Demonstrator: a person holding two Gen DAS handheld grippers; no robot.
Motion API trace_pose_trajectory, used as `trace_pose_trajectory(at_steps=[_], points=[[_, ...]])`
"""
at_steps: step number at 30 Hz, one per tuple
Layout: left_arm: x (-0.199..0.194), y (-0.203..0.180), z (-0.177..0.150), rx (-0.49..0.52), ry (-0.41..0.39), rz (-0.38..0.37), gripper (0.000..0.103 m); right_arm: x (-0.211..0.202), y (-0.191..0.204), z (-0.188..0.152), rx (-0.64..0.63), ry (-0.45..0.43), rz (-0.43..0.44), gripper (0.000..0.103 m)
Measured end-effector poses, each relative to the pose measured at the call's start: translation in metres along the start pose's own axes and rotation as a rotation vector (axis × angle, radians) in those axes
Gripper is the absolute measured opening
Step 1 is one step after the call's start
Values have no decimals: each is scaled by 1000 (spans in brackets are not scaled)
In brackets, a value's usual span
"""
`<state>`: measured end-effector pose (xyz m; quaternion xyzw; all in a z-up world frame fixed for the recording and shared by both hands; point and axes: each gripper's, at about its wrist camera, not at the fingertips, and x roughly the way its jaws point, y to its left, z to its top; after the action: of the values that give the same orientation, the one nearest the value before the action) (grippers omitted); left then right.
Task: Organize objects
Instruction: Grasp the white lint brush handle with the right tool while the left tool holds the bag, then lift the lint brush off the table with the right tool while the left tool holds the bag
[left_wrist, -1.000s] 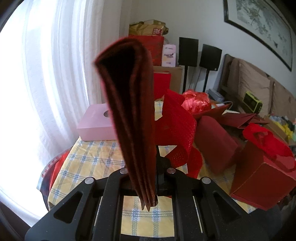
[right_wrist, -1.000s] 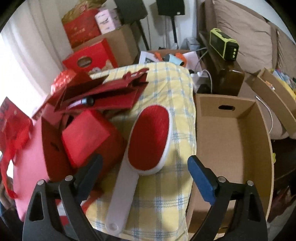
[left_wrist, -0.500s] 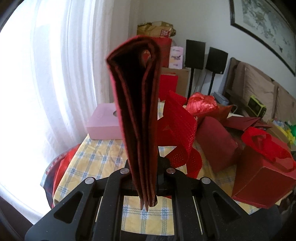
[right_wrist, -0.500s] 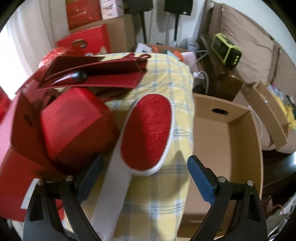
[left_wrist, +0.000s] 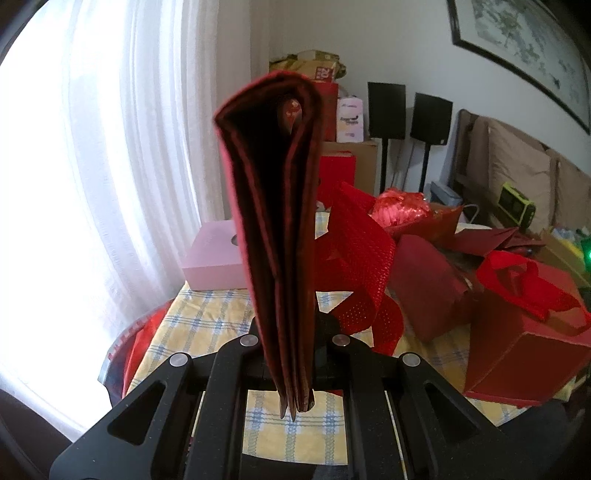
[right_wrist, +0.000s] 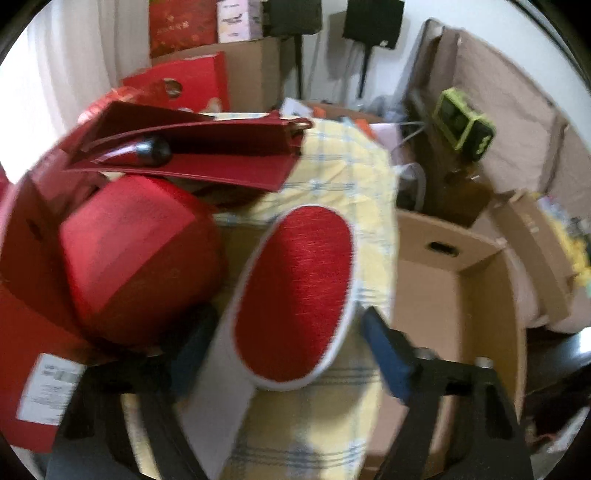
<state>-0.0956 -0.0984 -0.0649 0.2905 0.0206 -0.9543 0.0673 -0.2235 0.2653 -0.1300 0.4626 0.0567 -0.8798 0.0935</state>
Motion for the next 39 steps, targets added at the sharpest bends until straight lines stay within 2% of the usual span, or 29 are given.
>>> trace_pose_trajectory(at_steps=[3, 8, 17, 21, 25, 32, 39], points=[[-7, 2, 3, -9, -13, 7, 8, -2, 3, -1, -14, -8, 2, 63], [-19, 3, 8, -7, -41, 18, 8, -6, 5, -7, 22, -35, -2, 58], [-30, -2, 14, -10, -55, 14, 8, -31, -2, -24, 94, -80, 1, 58], [-39, -2, 20, -38, -64, -19, 8, -52, -3, -28, 97, -123, -36, 58], [-51, -3, 25, -38, -87, -18, 8, -76, -3, -26, 86, -165, -60, 58], [-69, -1, 30, -48, -107, -29, 8, -125, -1, -37, 83, -257, -40, 58], [-68, -12, 32, -39, -98, -25, 8, -153, 3, -49, 76, -314, -14, 58]])
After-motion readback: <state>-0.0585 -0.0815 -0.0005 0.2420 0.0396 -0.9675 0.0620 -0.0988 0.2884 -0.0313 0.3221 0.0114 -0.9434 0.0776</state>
